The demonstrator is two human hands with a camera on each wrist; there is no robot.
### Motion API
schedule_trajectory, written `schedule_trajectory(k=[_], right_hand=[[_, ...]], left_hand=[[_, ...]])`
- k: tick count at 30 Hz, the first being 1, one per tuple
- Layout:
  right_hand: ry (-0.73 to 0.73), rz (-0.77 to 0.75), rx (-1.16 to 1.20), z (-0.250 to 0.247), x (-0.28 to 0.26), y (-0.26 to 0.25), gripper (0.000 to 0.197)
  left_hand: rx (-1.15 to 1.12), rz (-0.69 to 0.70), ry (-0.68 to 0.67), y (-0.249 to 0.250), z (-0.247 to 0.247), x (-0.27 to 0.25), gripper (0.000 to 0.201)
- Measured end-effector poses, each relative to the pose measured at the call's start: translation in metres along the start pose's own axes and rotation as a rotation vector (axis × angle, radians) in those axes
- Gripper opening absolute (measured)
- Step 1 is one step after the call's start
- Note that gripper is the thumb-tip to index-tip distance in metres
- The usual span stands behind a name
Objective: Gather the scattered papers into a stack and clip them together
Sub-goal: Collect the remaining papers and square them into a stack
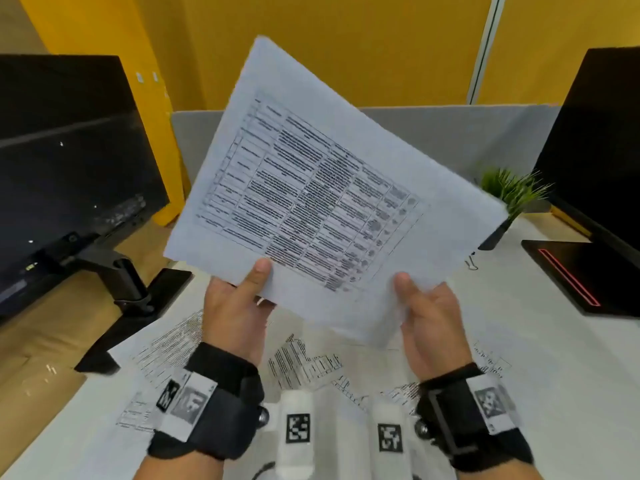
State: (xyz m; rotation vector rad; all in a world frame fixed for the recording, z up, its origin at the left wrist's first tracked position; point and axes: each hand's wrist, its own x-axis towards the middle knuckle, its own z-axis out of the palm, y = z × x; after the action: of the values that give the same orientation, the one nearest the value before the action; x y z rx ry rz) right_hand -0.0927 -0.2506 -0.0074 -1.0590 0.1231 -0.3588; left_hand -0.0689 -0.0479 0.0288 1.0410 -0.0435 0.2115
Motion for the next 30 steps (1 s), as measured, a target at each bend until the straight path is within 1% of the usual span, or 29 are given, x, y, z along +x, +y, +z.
schedule_trajectory(k=[1, 3, 4, 5, 6, 7, 9, 12, 14, 15, 16, 17, 18, 19, 20, 21, 22, 23, 24, 25, 26, 27, 28, 29, 30], right_hand=[[0.014, -0.099, -0.042, -0.002, 0.003, -0.012, 0.080], [-0.002, -0.217, -0.109, -0.010, 0.007, -0.035, 0.068], [-0.022, -0.239, -0.135, -0.017, 0.009, -0.042, 0.062], [-0.039, -0.248, -0.155, -0.023, 0.009, -0.047, 0.055], [-0.049, -0.243, -0.176, -0.028, 0.010, -0.048, 0.049], [-0.065, -0.231, -0.203, -0.033, 0.008, -0.047, 0.044], [-0.092, -0.193, -0.251, -0.040, 0.003, -0.039, 0.039], [-0.101, -0.094, -0.259, -0.044, -0.007, -0.022, 0.046], [-0.091, -0.065, -0.295, -0.043, -0.008, -0.015, 0.040], [-0.068, -0.085, -0.346, -0.040, -0.008, -0.016, 0.039], [-0.019, -0.150, -0.434, -0.036, -0.007, -0.020, 0.042], [0.054, -0.268, -0.566, -0.031, -0.007, -0.027, 0.053], [0.127, -0.429, -0.731, -0.024, -0.007, -0.036, 0.068], [0.160, -0.596, -0.890, -0.013, -0.010, -0.049, 0.082], [0.123, -0.737, -1.049, 0.000, -0.014, -0.061, 0.089], [0.027, -0.815, -1.207, 0.013, -0.017, -0.073, 0.089], [-0.121, -0.834, -1.313, 0.023, -0.016, -0.082, 0.080], [-0.285, -0.787, -1.360, 0.033, -0.014, -0.091, 0.061], [-0.412, -0.702, -1.347, 0.038, -0.010, -0.096, 0.034], [-0.480, -0.604, -1.289, 0.038, -0.005, -0.098, 0.016], [-0.462, -0.558, -1.204, 0.036, 0.001, -0.099, 0.014], [-0.411, -0.568, -1.115, 0.034, 0.005, -0.101, 0.011], [-0.348, -0.590, -1.016, 0.031, 0.007, -0.103, 0.007], [-0.300, -0.603, -0.900, 0.029, 0.007, -0.104, 0.005], [-0.281, -0.594, -0.763, 0.027, 0.005, -0.103, 0.009]], left_hand=[[0.052, 0.057, 0.021, 0.004, -0.007, 0.003, 0.048], [0.152, 0.172, 0.050, 0.019, -0.022, 0.012, 0.046], [0.212, 0.223, 0.042, 0.026, -0.029, 0.017, 0.045], [0.277, 0.263, -0.001, 0.030, -0.035, 0.019, 0.045], [0.346, 0.273, -0.054, 0.032, -0.037, 0.019, 0.044], [0.410, 0.255, -0.113, 0.030, -0.037, 0.018, 0.044], [0.490, 0.187, -0.170, 0.015, -0.039, 0.013, 0.044], [0.517, 0.126, -0.137, -0.013, -0.042, 0.005, 0.032], [0.537, 0.130, -0.105, -0.020, -0.037, 0.002, 0.025], [0.551, 0.145, -0.097, -0.019, -0.034, 0.002, 0.024], [0.578, 0.177, -0.091, -0.014, -0.030, 0.003, 0.024], [0.606, 0.227, -0.101, -0.007, -0.027, 0.004, 0.024], [0.645, 0.285, -0.119, 0.003, -0.023, 0.006, 0.025], [0.694, 0.335, -0.160, 0.013, -0.018, 0.005, 0.025], [0.750, 0.376, -0.213, 0.025, -0.012, 0.004, 0.024], [0.791, 0.416, -0.286, 0.035, -0.004, 0.001, 0.021], [0.834, 0.455, -0.353, 0.043, 0.004, -0.002, 0.018], [0.873, 0.496, -0.404, 0.052, 0.013, -0.005, 0.016], [0.916, 0.557, -0.423, 0.059, 0.020, -0.008, 0.015], [0.951, 0.643, -0.412, 0.064, 0.025, -0.007, 0.019], [0.985, 0.741, -0.358, 0.066, 0.026, -0.004, 0.032], [0.999, 0.814, -0.263, 0.065, 0.025, 0.001, 0.052], [0.981, 0.810, -0.155, 0.062, 0.021, 0.009, 0.074], [0.890, 0.715, -0.116, 0.059, 0.018, 0.016, 0.091], [0.744, 0.584, -0.149, 0.054, 0.014, 0.023, 0.102]])
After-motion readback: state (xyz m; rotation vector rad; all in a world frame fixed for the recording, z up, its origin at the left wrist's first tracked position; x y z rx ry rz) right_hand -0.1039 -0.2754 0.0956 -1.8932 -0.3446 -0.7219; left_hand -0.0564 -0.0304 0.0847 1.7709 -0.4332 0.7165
